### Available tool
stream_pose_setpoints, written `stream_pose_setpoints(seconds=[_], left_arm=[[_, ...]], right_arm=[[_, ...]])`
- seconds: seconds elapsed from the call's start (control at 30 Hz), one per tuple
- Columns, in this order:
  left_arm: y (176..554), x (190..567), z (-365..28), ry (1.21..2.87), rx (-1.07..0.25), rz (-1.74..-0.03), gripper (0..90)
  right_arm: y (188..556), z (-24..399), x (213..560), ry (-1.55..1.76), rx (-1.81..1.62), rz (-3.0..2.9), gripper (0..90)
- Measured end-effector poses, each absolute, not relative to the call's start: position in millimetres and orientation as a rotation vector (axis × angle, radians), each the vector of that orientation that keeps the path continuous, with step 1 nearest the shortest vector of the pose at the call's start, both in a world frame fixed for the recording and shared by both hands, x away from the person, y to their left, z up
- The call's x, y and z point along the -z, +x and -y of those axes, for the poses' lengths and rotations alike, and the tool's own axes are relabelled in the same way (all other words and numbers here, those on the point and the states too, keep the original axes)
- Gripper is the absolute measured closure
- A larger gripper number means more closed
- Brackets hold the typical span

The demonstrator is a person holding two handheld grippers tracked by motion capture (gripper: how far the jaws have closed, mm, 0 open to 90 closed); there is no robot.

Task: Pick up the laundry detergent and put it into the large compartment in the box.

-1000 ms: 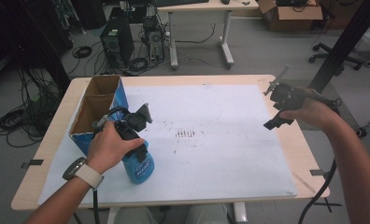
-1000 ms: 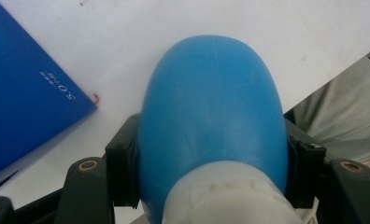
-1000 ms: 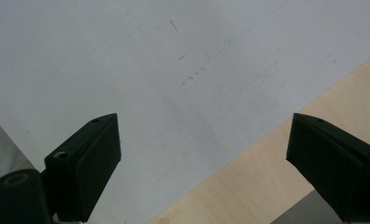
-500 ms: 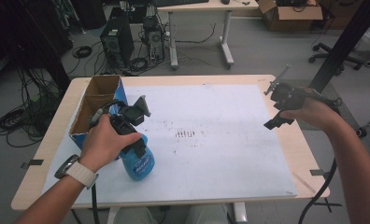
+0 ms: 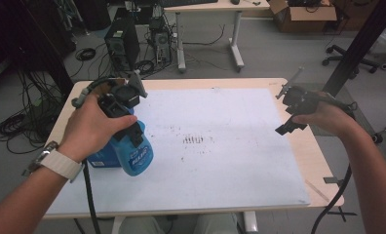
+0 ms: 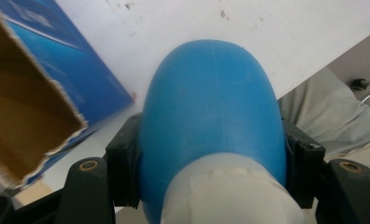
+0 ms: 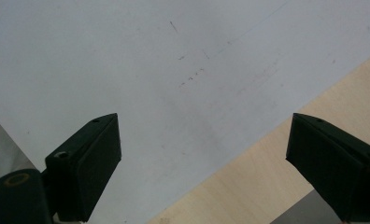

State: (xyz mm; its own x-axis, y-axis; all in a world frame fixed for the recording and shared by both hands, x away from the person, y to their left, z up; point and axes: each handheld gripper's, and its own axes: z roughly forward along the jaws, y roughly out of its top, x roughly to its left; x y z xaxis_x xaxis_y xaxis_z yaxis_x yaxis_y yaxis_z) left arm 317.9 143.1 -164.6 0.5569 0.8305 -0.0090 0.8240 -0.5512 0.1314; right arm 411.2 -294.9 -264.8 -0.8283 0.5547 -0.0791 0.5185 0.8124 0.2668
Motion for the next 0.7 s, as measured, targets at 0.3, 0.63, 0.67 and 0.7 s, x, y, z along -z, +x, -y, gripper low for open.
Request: stream_pose_setpoints(seconds=[0.3,0.63,0.67,0.7], left_arm=[[322.2,117.8,-154.6,2.602,-0.092,-1.486,37.6],[336.0,86.7,-171.6,2.547,-0.142,-1.595,37.6],[337.9,84.6,-172.7,2.544,-0.151,-1.61,37.6],[340.0,82.4,-174.1,2.538,-0.158,-1.624,37.6]], right_arm=[[412.1,292.1,264.2,0.84,-0.355,-2.847,10.0],[411.9,293.0,264.2,0.843,-0.359,-2.846,10.0],[411.9,293.2,264.1,0.848,-0.358,-2.845,10.1],[412.2,293.5,264.2,0.847,-0.355,-2.846,10.0]])
